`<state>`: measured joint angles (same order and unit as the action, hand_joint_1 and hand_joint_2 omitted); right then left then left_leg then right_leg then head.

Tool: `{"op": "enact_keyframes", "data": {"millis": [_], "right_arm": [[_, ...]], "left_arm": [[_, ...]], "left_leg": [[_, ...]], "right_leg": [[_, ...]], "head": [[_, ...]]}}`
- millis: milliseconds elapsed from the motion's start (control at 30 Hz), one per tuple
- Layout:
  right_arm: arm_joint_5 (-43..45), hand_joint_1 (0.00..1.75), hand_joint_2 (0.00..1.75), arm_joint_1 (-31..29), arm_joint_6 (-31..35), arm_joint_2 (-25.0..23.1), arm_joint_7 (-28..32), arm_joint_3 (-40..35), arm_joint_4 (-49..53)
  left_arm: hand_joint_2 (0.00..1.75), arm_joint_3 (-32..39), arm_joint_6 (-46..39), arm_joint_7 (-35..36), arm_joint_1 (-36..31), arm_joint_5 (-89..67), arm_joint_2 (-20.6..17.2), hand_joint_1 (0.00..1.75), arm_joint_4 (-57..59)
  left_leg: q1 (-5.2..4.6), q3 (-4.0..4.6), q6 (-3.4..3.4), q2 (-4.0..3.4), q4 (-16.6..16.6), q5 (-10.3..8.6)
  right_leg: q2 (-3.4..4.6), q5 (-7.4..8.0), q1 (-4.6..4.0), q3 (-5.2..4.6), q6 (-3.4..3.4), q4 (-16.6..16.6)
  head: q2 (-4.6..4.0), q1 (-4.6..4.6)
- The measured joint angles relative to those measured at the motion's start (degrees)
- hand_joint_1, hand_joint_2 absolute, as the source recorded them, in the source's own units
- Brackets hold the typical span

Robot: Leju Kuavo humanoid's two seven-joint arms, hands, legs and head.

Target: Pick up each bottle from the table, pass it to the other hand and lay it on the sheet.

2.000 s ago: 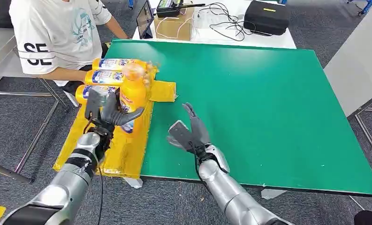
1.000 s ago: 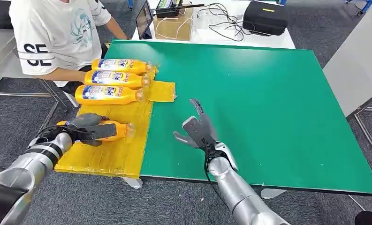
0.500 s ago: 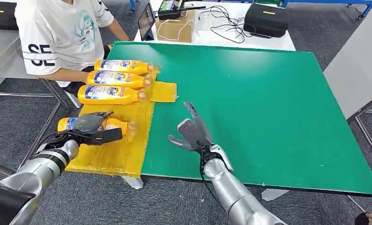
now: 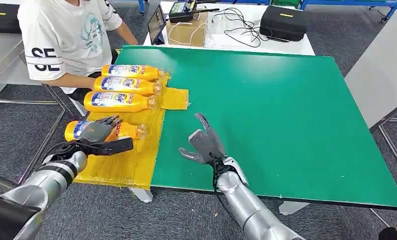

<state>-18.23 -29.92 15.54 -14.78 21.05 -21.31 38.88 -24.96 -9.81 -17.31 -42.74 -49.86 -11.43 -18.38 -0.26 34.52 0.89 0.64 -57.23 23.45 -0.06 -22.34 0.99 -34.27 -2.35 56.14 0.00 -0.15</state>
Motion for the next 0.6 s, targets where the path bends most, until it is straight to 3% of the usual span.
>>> {"op": "enact_keyframes", "data": {"millis": [600], "right_arm": [[-0.35,0.00,1.75,0.05,0.79,0.02,0.11,0.02,-0.09]], "left_arm": [[1.75,5.03,-5.11,-4.04,2.40,1.86,1.44,0.00,-0.04]], "left_leg": [[-0.01,-0.06,0.01,0.08,-0.01,-0.01]], "right_leg": [[-0.02,0.00,0.01,0.05,0.00,-0.01]], "head": [[0.02,0.02]]}}
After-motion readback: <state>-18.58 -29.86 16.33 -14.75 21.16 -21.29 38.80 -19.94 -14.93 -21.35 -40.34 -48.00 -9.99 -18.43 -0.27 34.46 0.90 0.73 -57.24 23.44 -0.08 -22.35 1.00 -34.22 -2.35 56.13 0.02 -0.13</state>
